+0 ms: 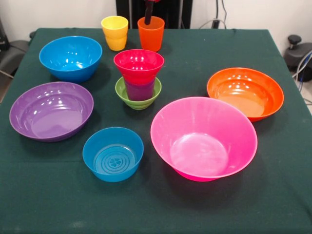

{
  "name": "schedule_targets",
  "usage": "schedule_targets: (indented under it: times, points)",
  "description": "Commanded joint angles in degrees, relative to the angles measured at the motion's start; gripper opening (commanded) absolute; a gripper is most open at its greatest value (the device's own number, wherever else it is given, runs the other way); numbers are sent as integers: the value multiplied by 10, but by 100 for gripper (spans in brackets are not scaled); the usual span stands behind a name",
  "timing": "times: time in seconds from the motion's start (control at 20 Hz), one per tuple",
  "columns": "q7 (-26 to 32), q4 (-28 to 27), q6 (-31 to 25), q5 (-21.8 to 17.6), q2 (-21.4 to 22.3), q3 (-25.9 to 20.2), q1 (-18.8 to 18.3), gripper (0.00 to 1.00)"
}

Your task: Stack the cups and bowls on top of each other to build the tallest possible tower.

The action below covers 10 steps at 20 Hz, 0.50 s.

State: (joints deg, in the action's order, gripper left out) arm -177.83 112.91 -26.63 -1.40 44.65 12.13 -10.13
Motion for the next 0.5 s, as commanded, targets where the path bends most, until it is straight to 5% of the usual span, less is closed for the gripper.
schedule_targets:
  times: [0.05,0.5]
  points:
    - [-11,-43,2,0,-25,-20,7,100]
    - [53,-86,-19,-36,-19,-27,-9,100]
